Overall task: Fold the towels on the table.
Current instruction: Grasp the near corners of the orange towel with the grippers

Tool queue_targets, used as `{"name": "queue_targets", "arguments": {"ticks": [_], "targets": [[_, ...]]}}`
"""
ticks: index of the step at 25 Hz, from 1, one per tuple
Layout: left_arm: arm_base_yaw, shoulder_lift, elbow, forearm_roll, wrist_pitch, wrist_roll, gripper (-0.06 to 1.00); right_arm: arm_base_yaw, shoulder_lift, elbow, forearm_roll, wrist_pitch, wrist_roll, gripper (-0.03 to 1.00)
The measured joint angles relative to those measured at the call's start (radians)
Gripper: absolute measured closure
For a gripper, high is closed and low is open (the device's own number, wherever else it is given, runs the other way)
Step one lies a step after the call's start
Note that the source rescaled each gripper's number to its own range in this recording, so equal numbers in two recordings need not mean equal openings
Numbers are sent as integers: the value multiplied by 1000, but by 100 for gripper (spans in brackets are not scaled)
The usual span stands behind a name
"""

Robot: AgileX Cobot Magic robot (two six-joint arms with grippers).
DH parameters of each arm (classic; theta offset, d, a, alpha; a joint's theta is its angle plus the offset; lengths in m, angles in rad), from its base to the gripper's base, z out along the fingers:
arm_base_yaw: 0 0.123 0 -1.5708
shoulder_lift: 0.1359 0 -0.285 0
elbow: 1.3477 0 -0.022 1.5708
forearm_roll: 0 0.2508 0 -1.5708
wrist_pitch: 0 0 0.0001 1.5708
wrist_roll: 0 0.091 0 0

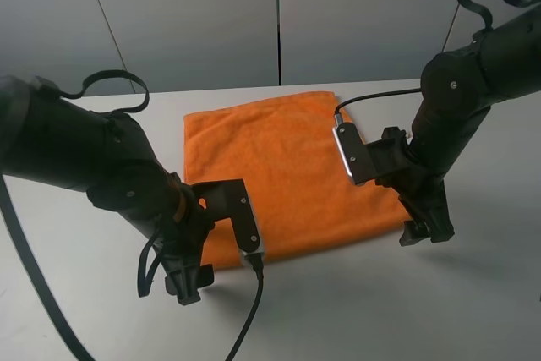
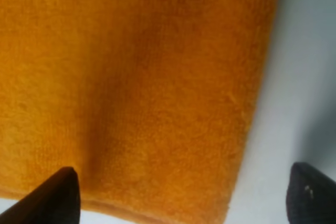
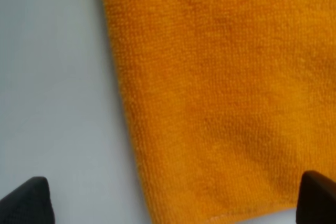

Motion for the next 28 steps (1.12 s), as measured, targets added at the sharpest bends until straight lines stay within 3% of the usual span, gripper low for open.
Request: {"name": "queue_targets", "arguments": {"ticks": [8, 28], "targets": [[0, 0, 0, 63, -8, -74, -6, 0, 2, 0, -2, 0, 6, -3], [-6, 28, 0, 62, -37, -75, -4, 0, 41, 0, -4, -9, 16, -3]]}}
